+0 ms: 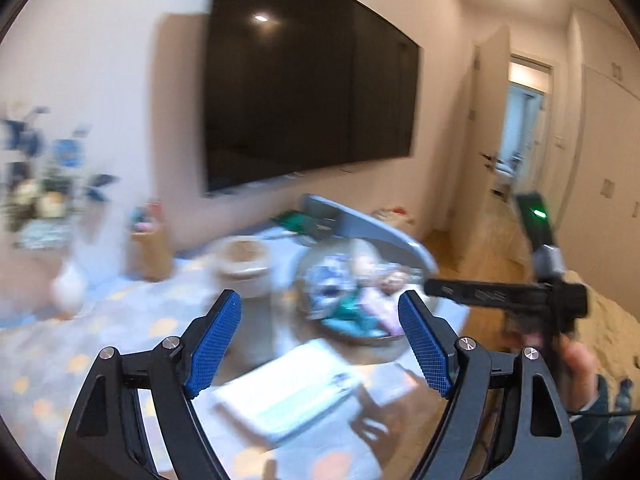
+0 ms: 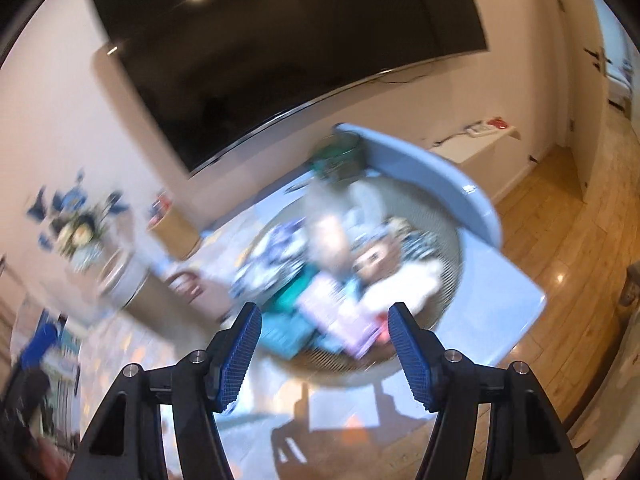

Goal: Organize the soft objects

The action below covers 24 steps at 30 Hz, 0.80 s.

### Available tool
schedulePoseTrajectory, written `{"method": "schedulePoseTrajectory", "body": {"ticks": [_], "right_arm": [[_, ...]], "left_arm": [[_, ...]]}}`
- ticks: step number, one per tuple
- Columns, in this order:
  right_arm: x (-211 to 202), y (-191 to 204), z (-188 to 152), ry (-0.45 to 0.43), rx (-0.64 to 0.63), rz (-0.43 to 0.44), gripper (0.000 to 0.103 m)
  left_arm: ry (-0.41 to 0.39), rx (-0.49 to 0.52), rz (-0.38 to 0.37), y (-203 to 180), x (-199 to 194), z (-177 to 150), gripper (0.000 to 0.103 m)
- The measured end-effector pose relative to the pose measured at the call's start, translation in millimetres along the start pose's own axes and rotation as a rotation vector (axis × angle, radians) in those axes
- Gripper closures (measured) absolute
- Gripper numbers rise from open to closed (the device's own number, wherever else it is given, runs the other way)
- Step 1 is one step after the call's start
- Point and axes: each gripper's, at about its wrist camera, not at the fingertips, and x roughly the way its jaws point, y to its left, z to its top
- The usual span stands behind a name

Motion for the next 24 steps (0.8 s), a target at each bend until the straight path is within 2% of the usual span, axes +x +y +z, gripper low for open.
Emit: {"method": "schedulePoseTrajectory", "body": {"ticks": [5, 9, 11, 13, 15, 19, 24], "right_arm": [[-14.4, 63.1, -33.4, 0.019, -0.118, 0.074, 0.039], [-12.5, 132.2, -53.6, 0.05, -0.217, 0.202, 0.039], [-10.6, 169.5, -61.2, 0.059, -0.279, 0.27, 0.039], [-9.1, 213.3, -69.4, 0.065, -0.338, 0.345, 0.039], [-3.9, 245.7, -75.7, 0.07, -0.381, 0.371, 0.039], [33.6, 305.3, -94.0, 0.096, -0.441, 0.381, 0.039], [108.3, 348.2, -115.5, 0.161, -0.475, 0.307, 0.039]], "left_arm": [[-0.039, -0.059, 0.161, 61.2, -49.3, -10.9, 0.023], [-0.053, -0.122, 0.268, 109.9, -81.4, -18.7, 0.023], [-0.079, -0.14, 0.338, 132.7, -103.1, -24.7, 0.019], [-0.087, -0.157, 0.404, 154.0, -118.0, -32.4, 0.006], [-0.078, -0.178, 0.46, 174.1, -123.1, -44.3, 0.001], [-0.035, -0.206, 0.527, 215.4, -110.6, -77.9, 0.001], [0.032, -0.287, 0.578, 261.4, -79.7, -119.1, 0.001]]}}
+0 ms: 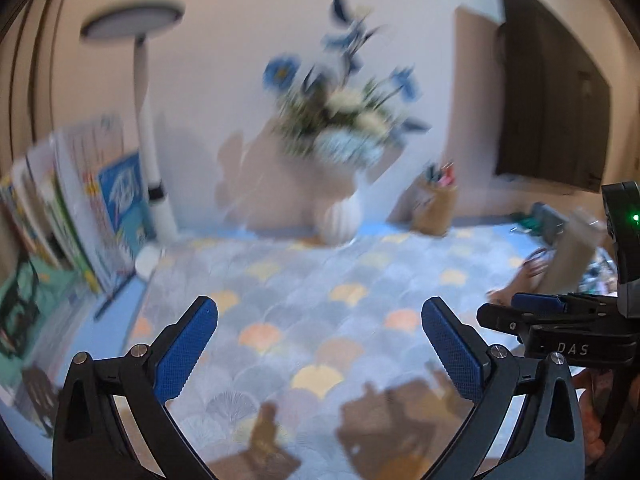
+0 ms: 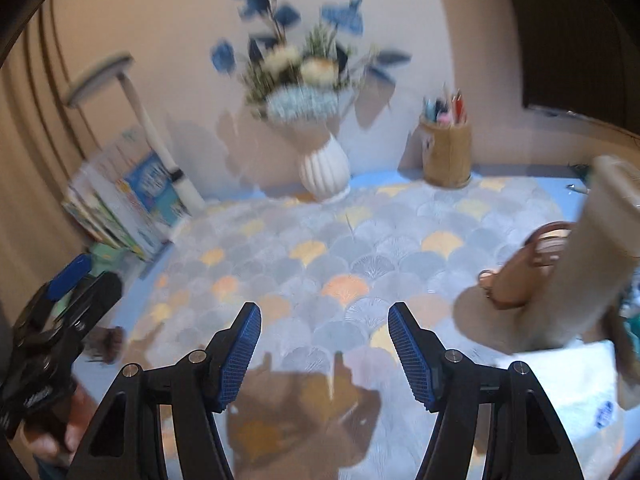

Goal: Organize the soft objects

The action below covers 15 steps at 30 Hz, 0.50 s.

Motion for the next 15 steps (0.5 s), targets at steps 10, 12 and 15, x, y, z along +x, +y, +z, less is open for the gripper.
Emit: {"method": "schedulePoseTrajectory", "body": {"ticks": [10, 12, 15], "right_arm": [[103.1, -2.0, -35.1, 0.061, -0.062, -0.139, 0.039], [109.8, -2.4, -39.3, 0.065, -0.05, -0.108, 0.039], [117.1, -1.0, -44.0, 0.063, -0.057, -0.141, 0.039]], "left_arm": [[0.242, -0.081, -0.029, 23.4, 104.1, -59.0, 0.001], [0.232, -0.086, 0.004, 25.8, 108.1, -66.0, 0.001], [0.268, -0.099, 0.007, 27.3, 114.7, -68.6, 0.001]]}}
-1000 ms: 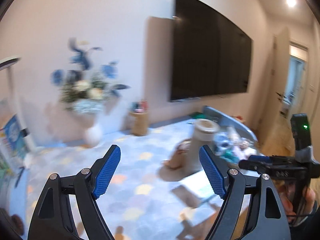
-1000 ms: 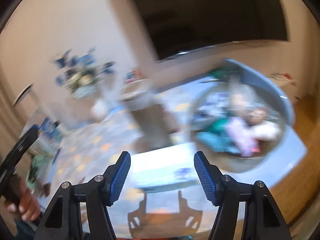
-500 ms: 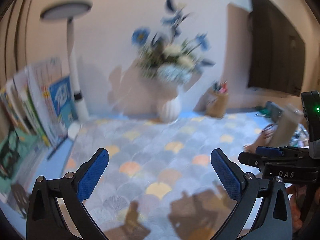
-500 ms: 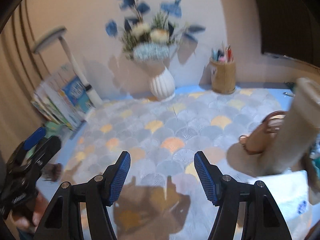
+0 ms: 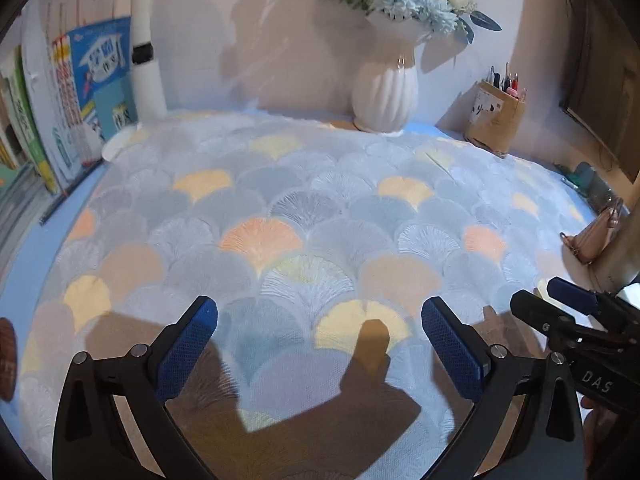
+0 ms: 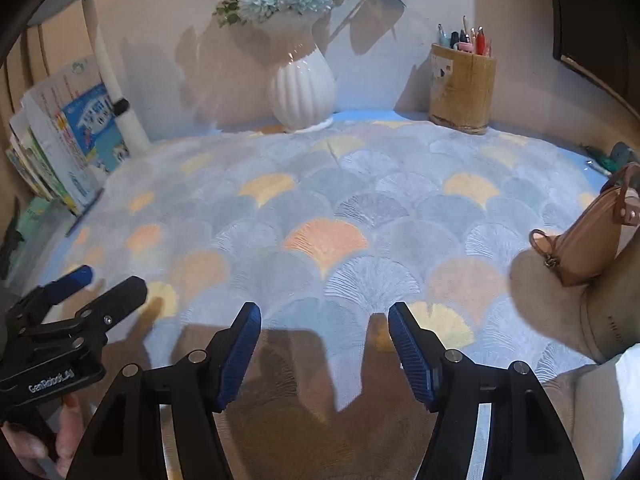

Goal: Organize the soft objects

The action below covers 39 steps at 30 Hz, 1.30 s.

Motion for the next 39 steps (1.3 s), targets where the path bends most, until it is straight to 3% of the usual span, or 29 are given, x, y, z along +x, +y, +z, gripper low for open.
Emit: {"method": "schedulePoseTrajectory", "body": {"ticks": [6, 20, 33, 39], "right_arm": [[-3.6, 2.6, -2.5, -0.033, -0.008, -0.052, 0.025], [-6.5, 2.6, -2.6, -0.066, -0.009, -0.084, 0.02], [-1.6, -8.1, -2.1, -0.04, 0.047, -0.076, 0.02], [-1.7, -3.0, -2.5, -0.04, 0.015, -0.092, 0.019]], "left_arm": [[0.02, 0.023, 0.015, -4.1, 3.8, -0.4, 0.001], [0.005, 0.016, 0.032, -3.1, 2.3, 0.8, 0.001], [0.02, 0.005, 0.034, -0.7, 4.8, 2.3, 0.001], [0.026, -0.018, 0.023, 3.7, 6.0, 2.6, 0.001]]}}
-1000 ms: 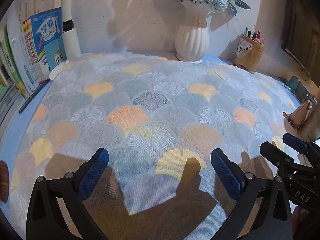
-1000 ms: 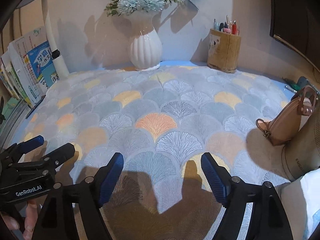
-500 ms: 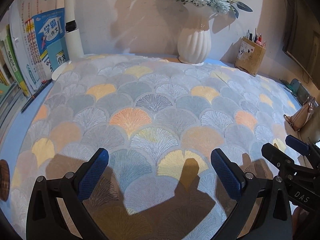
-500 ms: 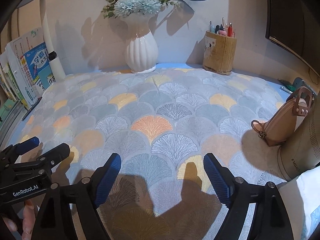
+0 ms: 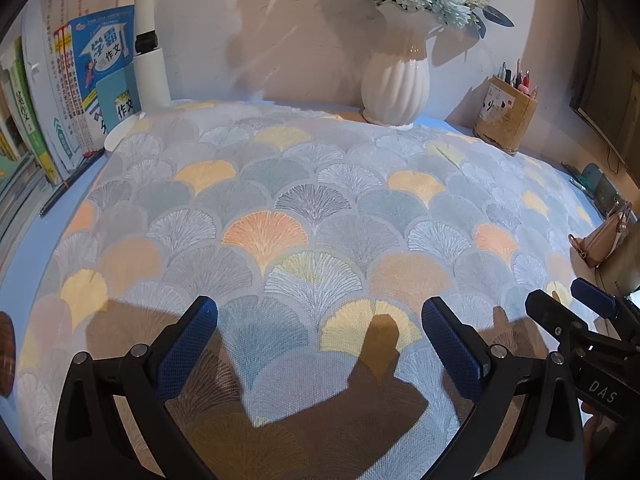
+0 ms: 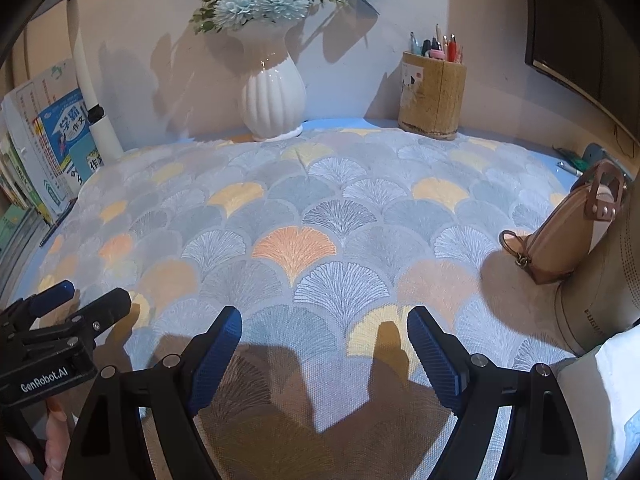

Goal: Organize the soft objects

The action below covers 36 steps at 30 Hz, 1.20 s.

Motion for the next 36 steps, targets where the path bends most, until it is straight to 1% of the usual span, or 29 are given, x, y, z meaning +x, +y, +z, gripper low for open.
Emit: {"method": "schedulePoseTrajectory", "body": {"ticks": [31, 35, 36], "right_arm": [[3.7, -3.2, 0.0, 0.012, 0.002, -0.001, 0.018], [3.8, -3.7, -0.3, 0.013, 0.003, -0.002, 0.018], [3.6, -3.5, -0.3, 0.012, 0.004, -0.002, 0.018]], "left_arm": [[0.017, -0.038, -0.011, 4.3, 1.7, 0.3, 0.001], [-0.032, -0.026, 0.004, 2.8, -4.9, -0.5, 0.001], [-0.029, -0.019, 0.005, 1.8, -4.2, -0.3, 0.001]]}}
